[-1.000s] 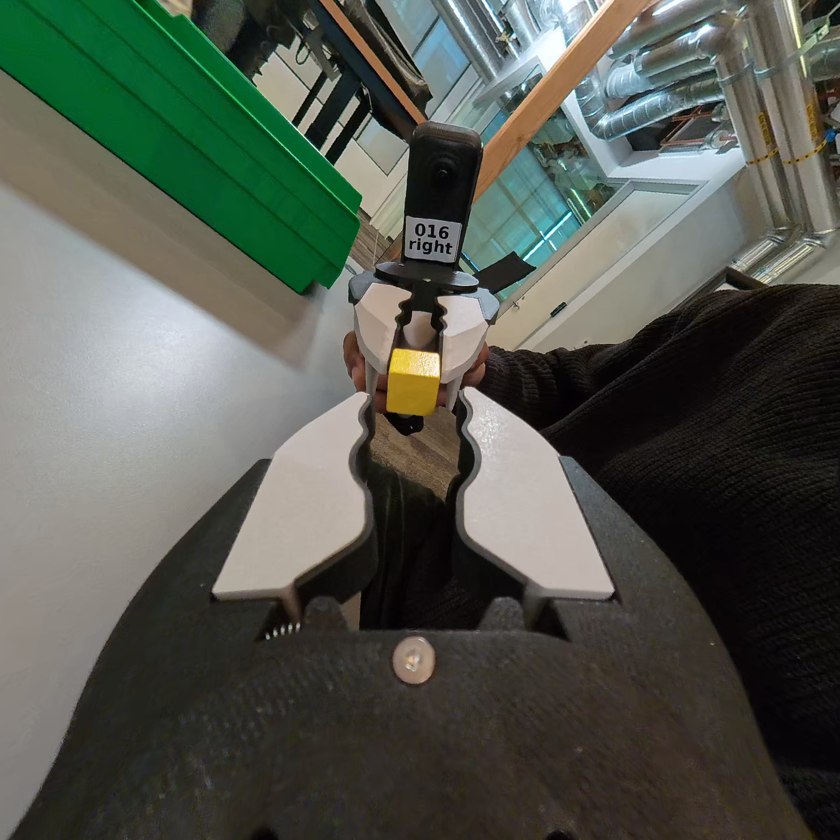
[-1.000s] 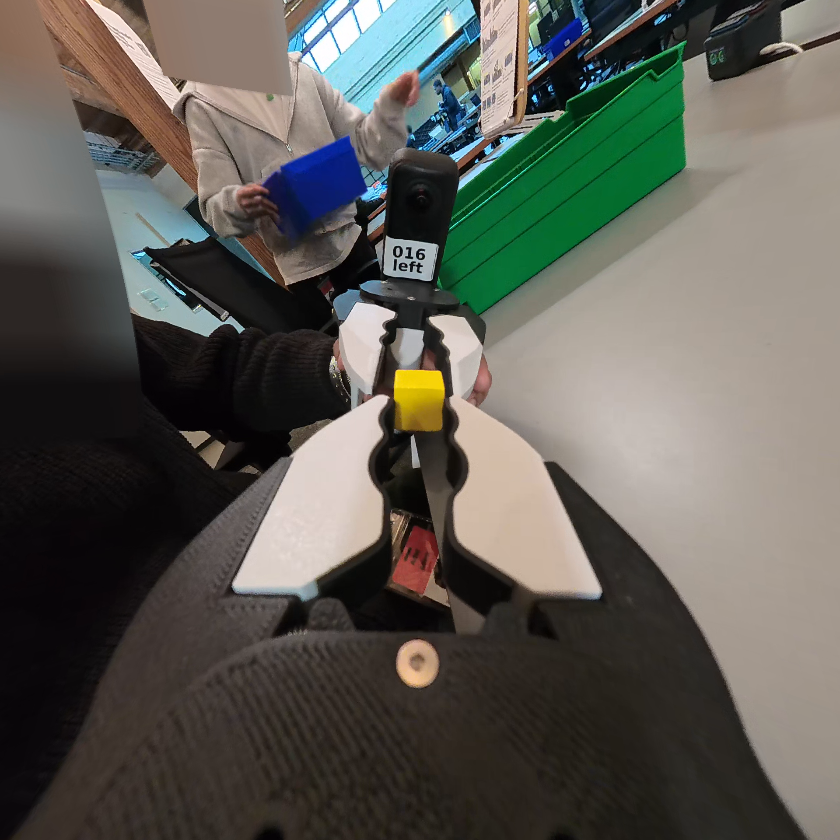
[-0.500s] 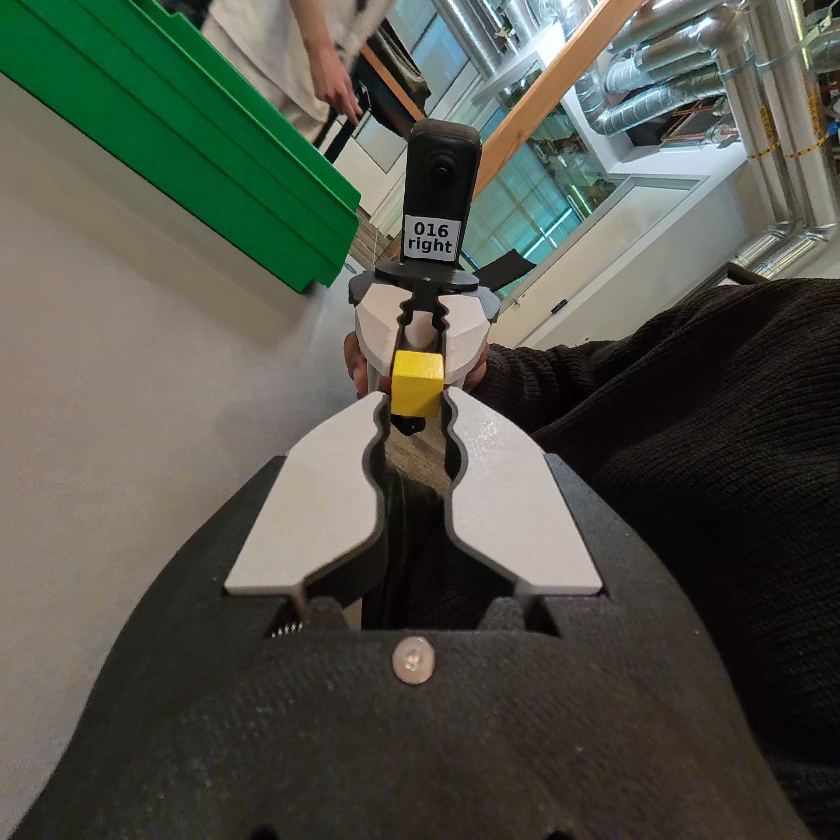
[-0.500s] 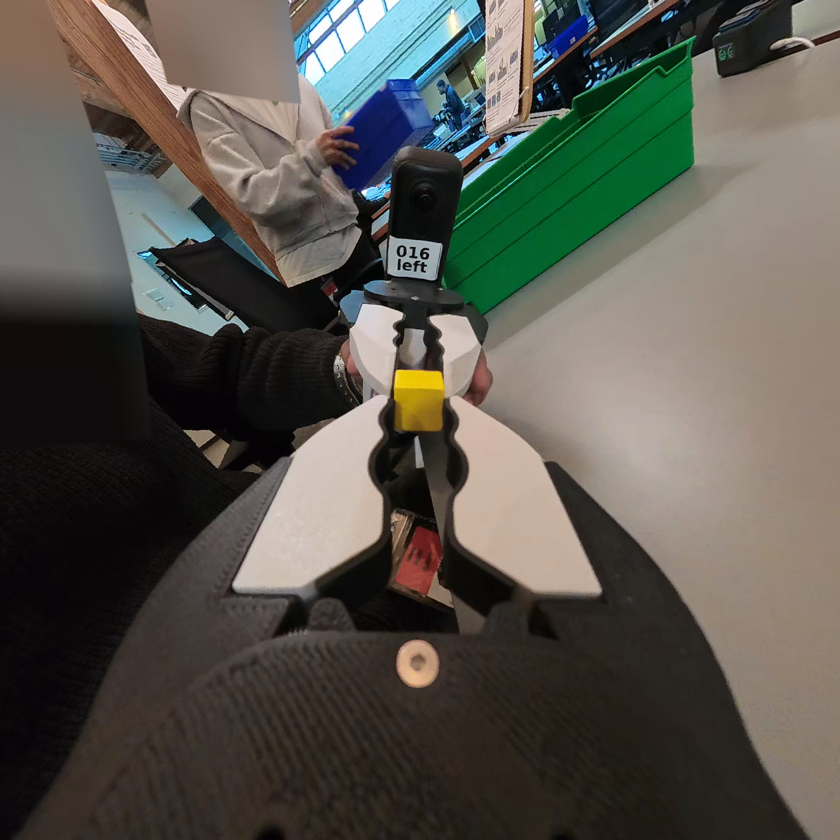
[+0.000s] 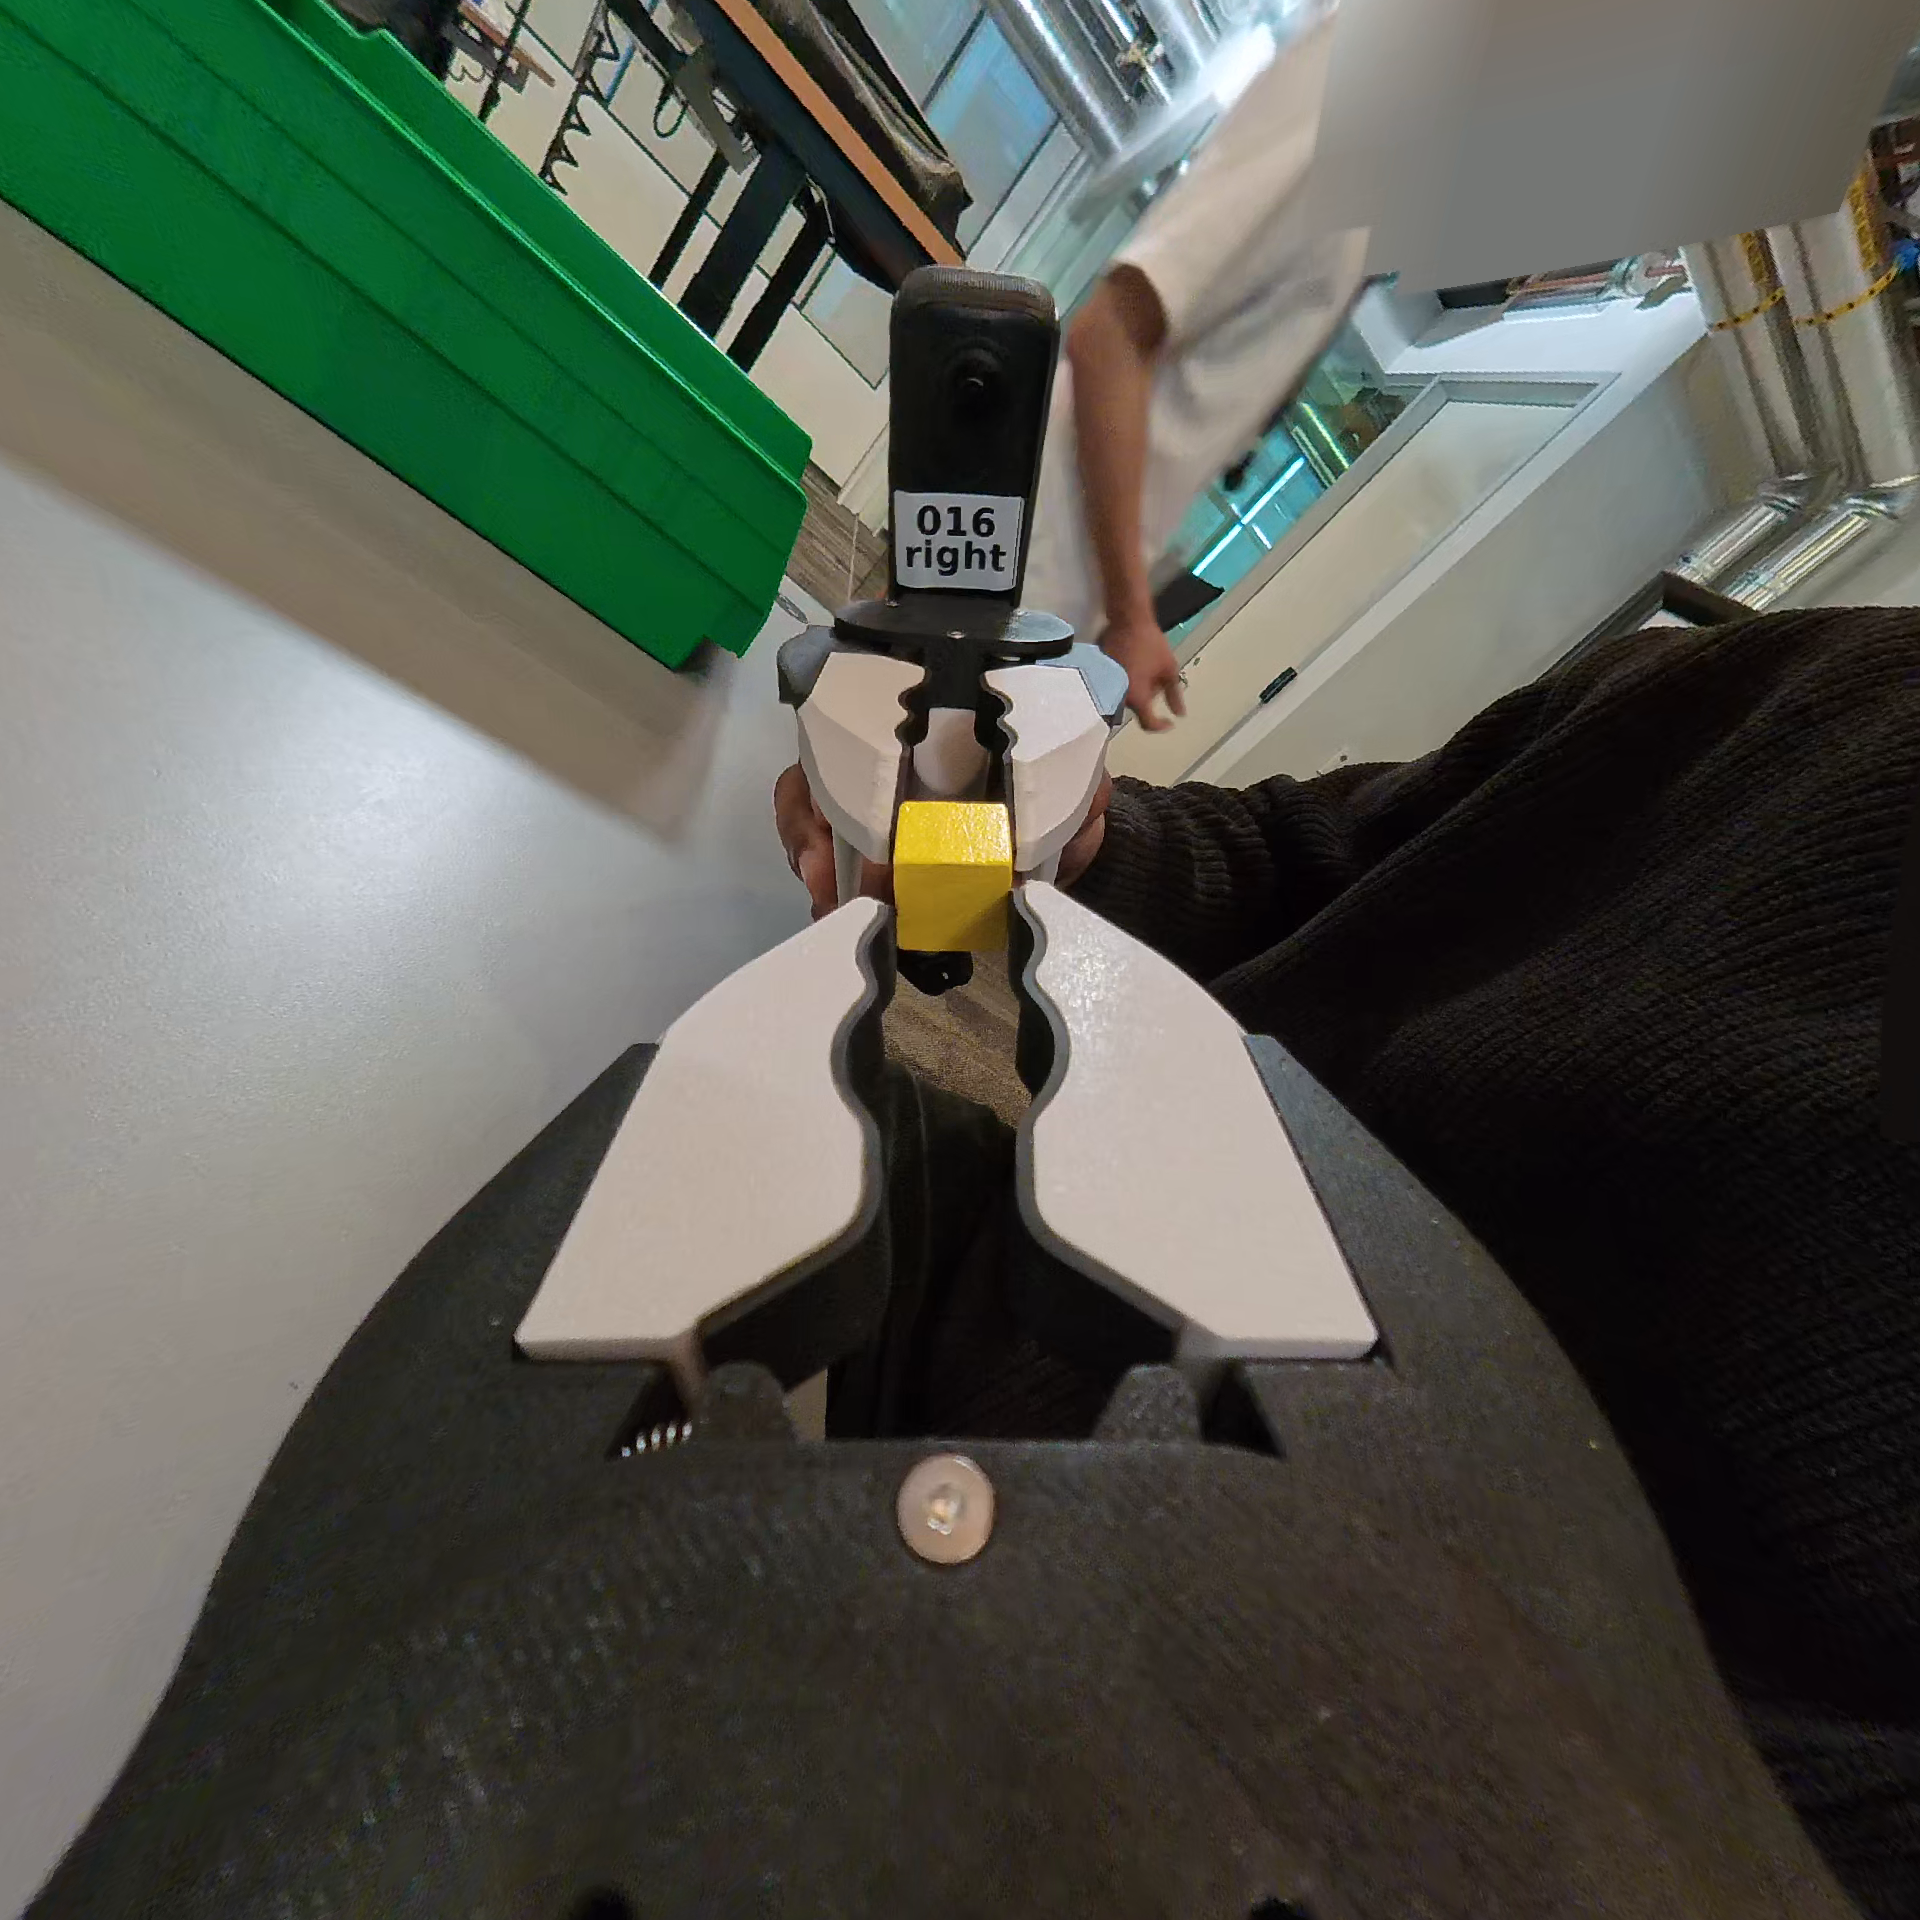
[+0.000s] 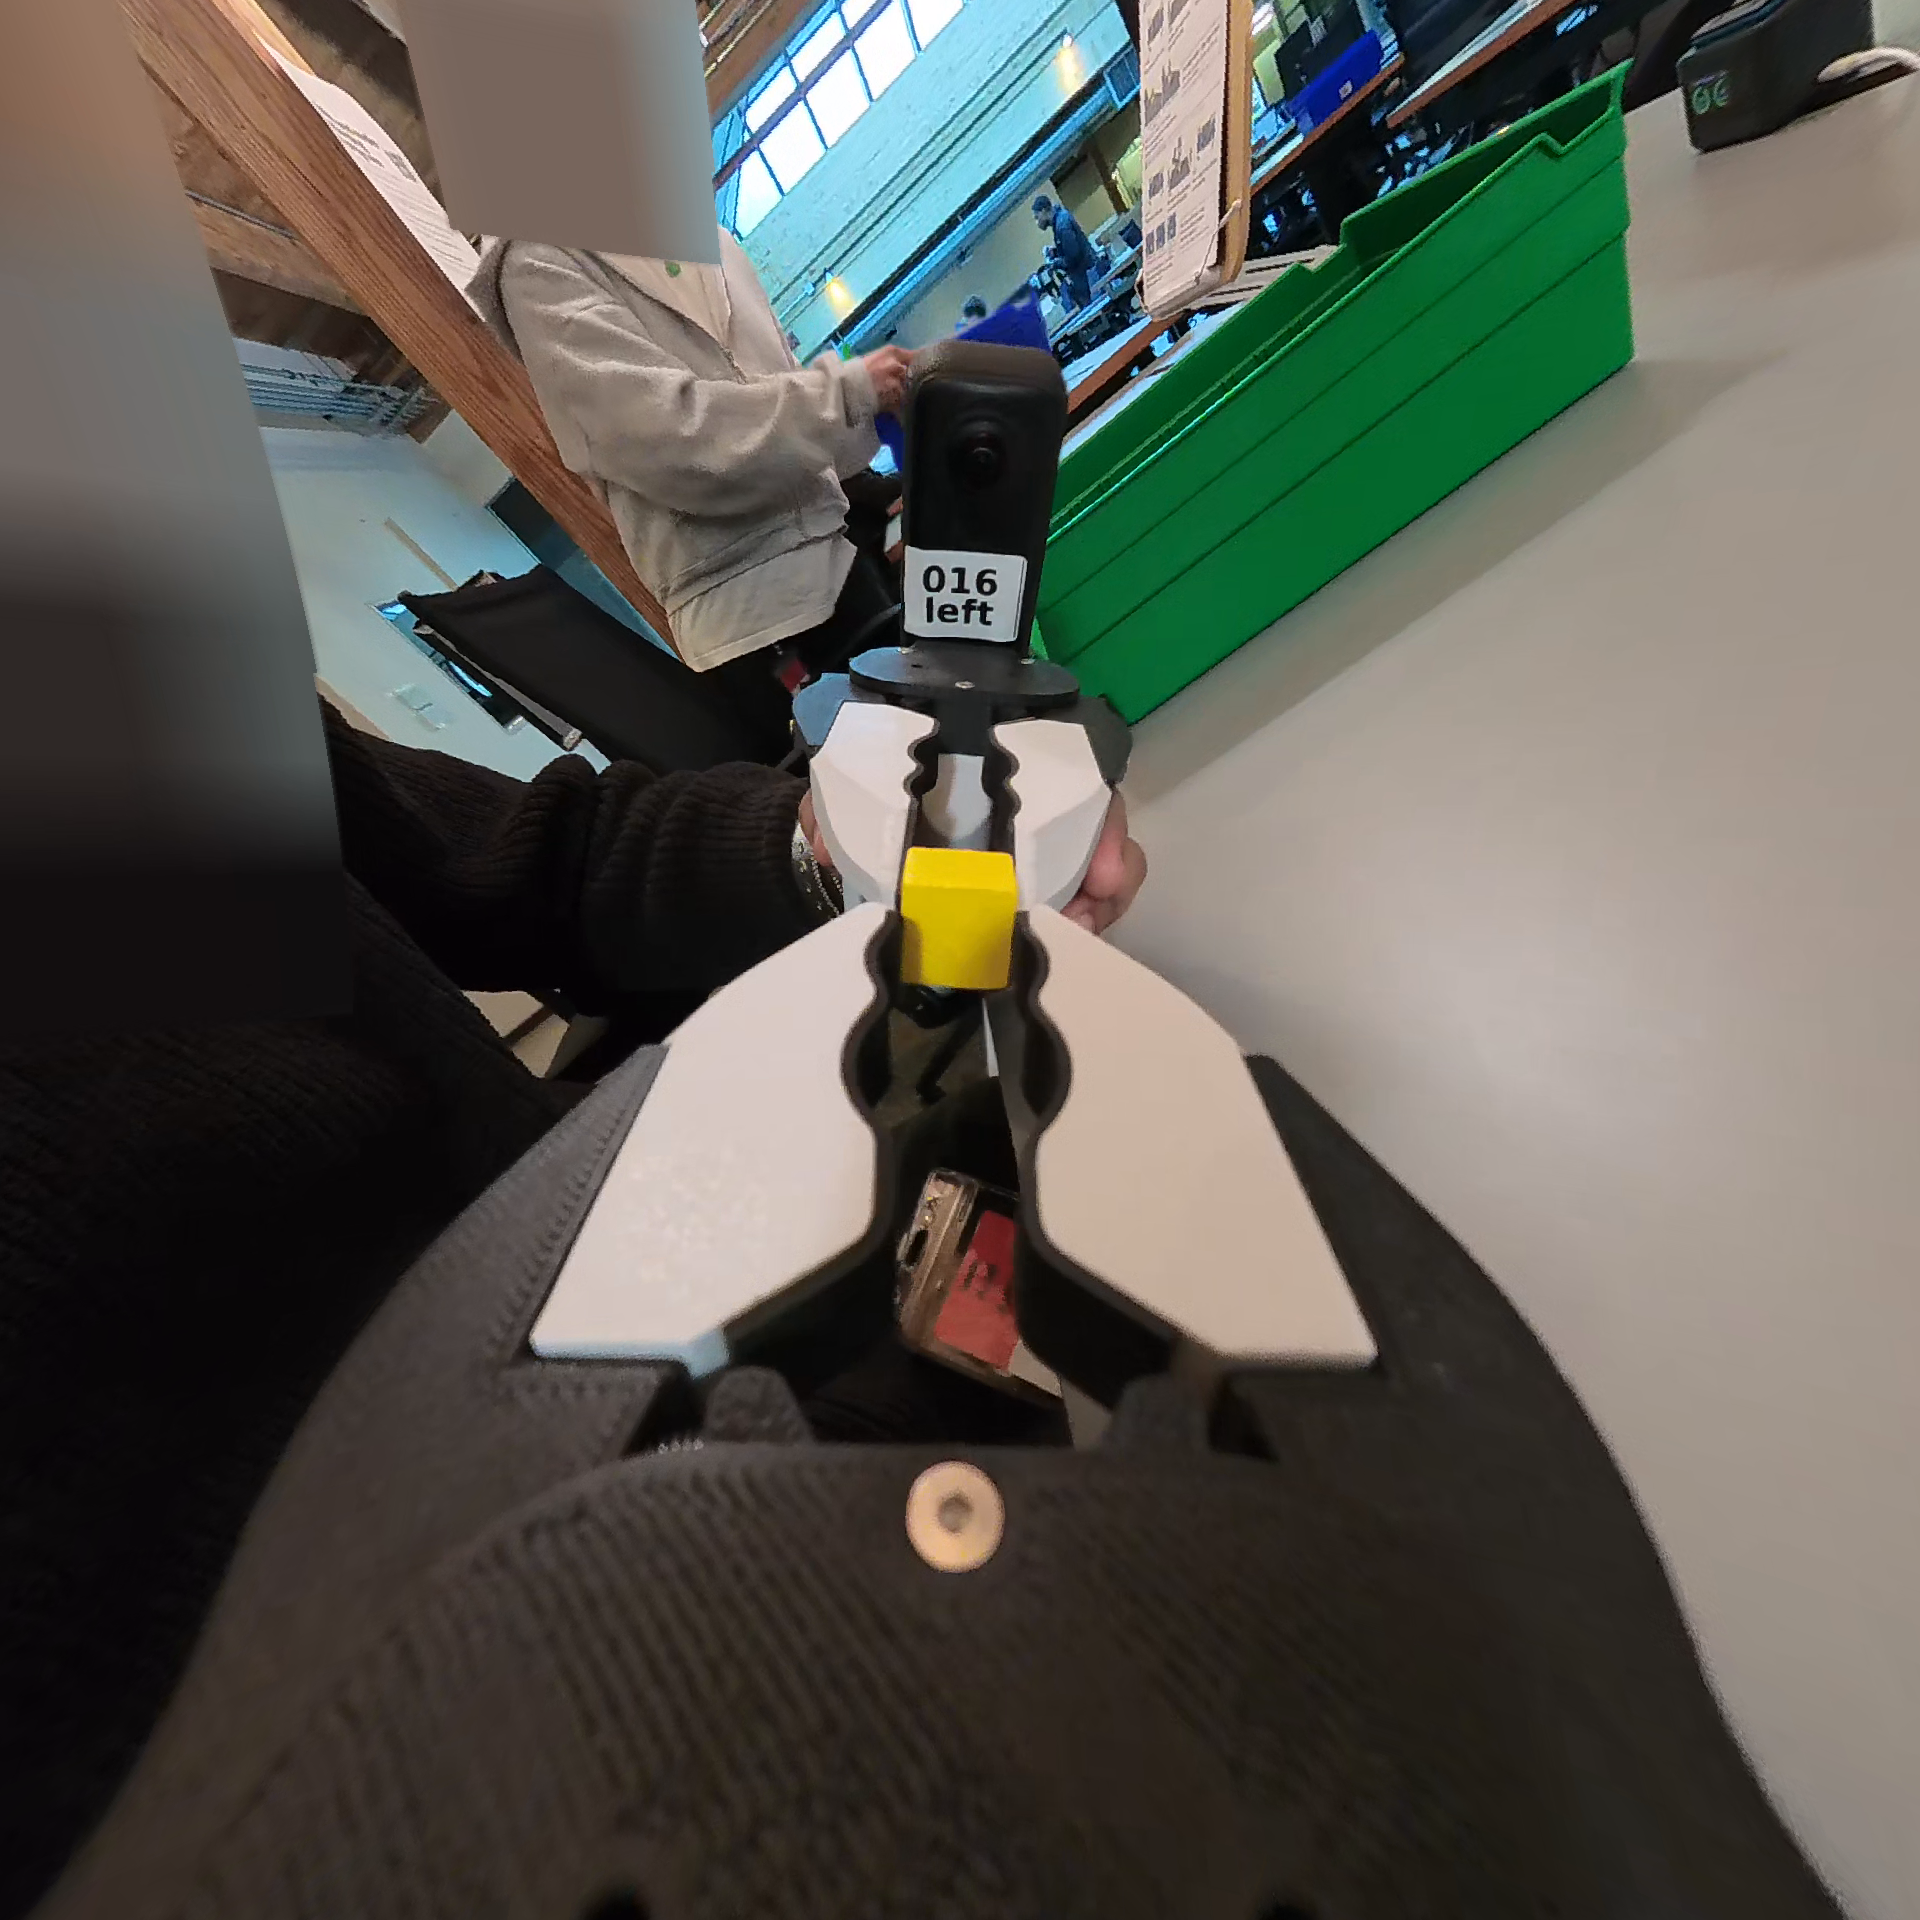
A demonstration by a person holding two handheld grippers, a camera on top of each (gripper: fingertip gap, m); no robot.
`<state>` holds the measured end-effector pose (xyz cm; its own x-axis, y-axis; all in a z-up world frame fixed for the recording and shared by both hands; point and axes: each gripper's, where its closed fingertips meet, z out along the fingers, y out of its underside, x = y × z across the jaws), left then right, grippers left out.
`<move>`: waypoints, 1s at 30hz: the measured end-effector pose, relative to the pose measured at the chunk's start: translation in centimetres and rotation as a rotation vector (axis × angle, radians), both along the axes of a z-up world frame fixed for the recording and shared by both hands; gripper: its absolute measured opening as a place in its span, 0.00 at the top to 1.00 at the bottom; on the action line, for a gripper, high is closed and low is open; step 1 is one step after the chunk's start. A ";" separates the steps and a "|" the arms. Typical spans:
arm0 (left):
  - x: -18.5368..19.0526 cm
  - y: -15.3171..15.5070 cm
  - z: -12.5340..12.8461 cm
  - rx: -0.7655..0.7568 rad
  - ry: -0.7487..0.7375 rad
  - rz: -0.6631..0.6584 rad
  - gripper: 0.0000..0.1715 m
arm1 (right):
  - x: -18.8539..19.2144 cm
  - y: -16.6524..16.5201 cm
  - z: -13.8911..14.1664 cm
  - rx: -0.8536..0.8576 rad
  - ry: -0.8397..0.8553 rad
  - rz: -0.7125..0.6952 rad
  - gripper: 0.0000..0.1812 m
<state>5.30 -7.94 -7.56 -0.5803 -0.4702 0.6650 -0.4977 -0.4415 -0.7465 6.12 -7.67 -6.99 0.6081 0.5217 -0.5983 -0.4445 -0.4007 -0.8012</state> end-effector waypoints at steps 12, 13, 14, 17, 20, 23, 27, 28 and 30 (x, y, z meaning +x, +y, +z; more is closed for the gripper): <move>0.0 0.0 0.0 -0.001 0.001 0.000 0.88 | -0.2 0.0 -0.2 -0.002 -0.025 0.005 0.88; 0.0 0.0 0.0 -0.001 0.002 0.000 0.88 | -0.2 0.0 -0.2 -0.002 -0.029 0.004 0.88; 0.0 0.1 0.0 0.000 0.002 0.000 0.88 | -0.2 0.0 -0.2 -0.003 -0.032 0.004 0.88; 0.0 0.1 0.0 0.000 0.003 0.001 0.88 | -0.1 0.0 -0.3 -0.007 -0.033 0.003 0.89; 0.0 0.1 0.0 -0.001 0.004 0.000 0.88 | -0.1 0.0 -0.3 -0.006 -0.037 0.003 0.88; 0.1 0.1 -0.1 -0.005 0.009 0.006 0.88 | 0.0 0.1 -0.4 -0.010 -0.046 -0.002 0.89; 0.3 0.0 -0.3 0.002 0.023 0.010 0.81 | 0.3 0.1 -0.3 -0.009 -0.042 -0.018 0.89; 0.3 0.0 -0.4 0.008 0.027 0.010 0.79 | 0.4 0.1 -0.3 -0.008 -0.037 -0.021 0.89; 0.3 -0.2 -0.6 0.024 0.030 0.006 0.77 | 0.5 0.1 -0.2 -0.007 -0.031 -0.026 0.89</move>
